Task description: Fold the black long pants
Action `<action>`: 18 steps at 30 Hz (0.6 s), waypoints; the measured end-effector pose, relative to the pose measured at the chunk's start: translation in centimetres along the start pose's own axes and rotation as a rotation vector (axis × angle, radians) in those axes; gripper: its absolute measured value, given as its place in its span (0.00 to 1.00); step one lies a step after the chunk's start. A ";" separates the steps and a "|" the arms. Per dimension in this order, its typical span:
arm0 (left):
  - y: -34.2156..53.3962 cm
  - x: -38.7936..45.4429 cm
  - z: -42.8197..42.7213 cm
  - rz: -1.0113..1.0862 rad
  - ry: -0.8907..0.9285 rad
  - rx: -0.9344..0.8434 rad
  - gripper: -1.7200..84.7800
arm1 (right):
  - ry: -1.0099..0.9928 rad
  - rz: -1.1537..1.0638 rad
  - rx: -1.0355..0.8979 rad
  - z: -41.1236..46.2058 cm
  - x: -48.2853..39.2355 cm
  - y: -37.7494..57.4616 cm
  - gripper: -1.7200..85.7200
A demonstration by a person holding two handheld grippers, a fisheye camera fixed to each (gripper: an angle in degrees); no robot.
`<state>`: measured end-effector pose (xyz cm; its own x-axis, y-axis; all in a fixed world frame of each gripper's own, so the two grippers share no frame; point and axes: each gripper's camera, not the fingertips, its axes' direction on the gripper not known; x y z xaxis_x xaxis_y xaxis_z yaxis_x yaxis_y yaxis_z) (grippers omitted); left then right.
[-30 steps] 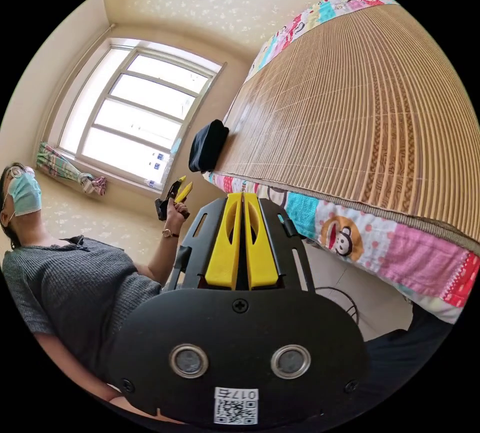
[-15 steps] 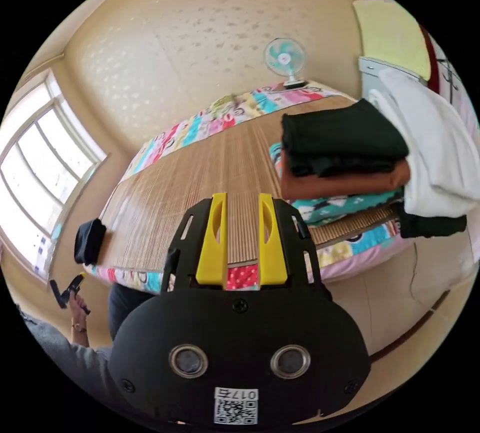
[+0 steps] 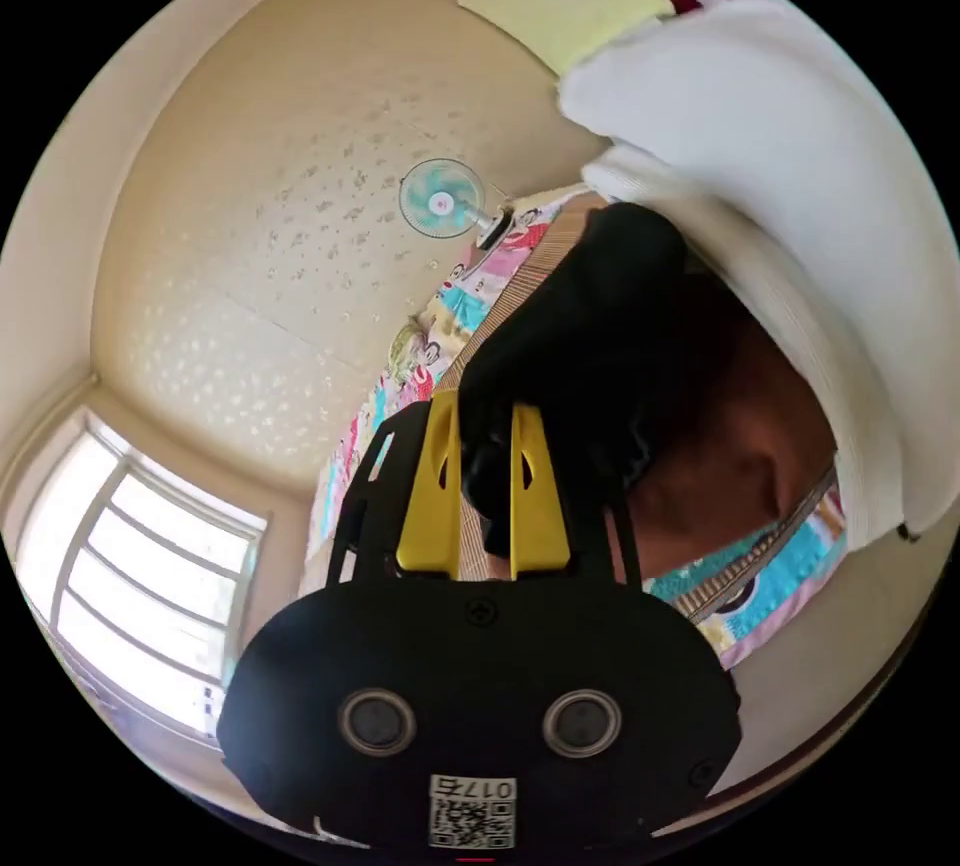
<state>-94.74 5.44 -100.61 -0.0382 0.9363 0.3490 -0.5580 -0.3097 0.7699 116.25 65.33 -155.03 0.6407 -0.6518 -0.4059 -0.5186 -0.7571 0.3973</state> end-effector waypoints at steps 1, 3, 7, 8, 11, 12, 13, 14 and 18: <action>0.1 -0.4 -0.5 -0.013 -0.004 0.009 0.01 | 0.056 -0.138 -0.012 0.6 -3.9 -1.1 0.10; 0.4 -1.2 -1.9 -0.037 -0.016 0.040 0.01 | 0.079 -0.353 -0.036 1.7 -9.9 -1.7 0.10; 0.6 -1.1 -2.6 -0.031 -0.047 0.065 0.01 | -0.163 -0.840 -0.188 3.9 -20.8 2.3 0.10; 0.6 -0.9 -2.3 -0.028 -0.038 0.065 0.01 | -0.207 -0.898 -0.229 4.2 -21.9 3.3 0.10; 0.3 -0.1 -0.9 -0.002 0.022 0.052 0.01 | -0.374 -1.101 -0.492 6.5 -25.7 9.5 0.10; 0.2 0.3 -0.1 0.012 0.032 0.040 0.01 | -0.403 -1.121 -0.573 7.9 -26.0 12.3 0.10; 0.1 0.4 0.3 0.018 0.034 0.033 0.01 | -0.410 -1.091 -0.649 9.8 -25.6 15.0 0.10; 0.1 0.7 1.1 0.027 0.036 0.019 0.01 | -0.407 -1.060 -0.691 11.0 -25.1 16.3 0.09; 0.0 1.1 4.3 0.029 0.104 -0.050 0.01 | -0.590 -0.678 -1.006 18.6 -18.8 24.8 0.07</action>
<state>-91.27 5.75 -97.91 -0.1394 0.9398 0.3119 -0.5956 -0.3312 0.7319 80.82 57.98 -152.80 0.1343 -0.2788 -0.9509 0.6006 -0.7404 0.3019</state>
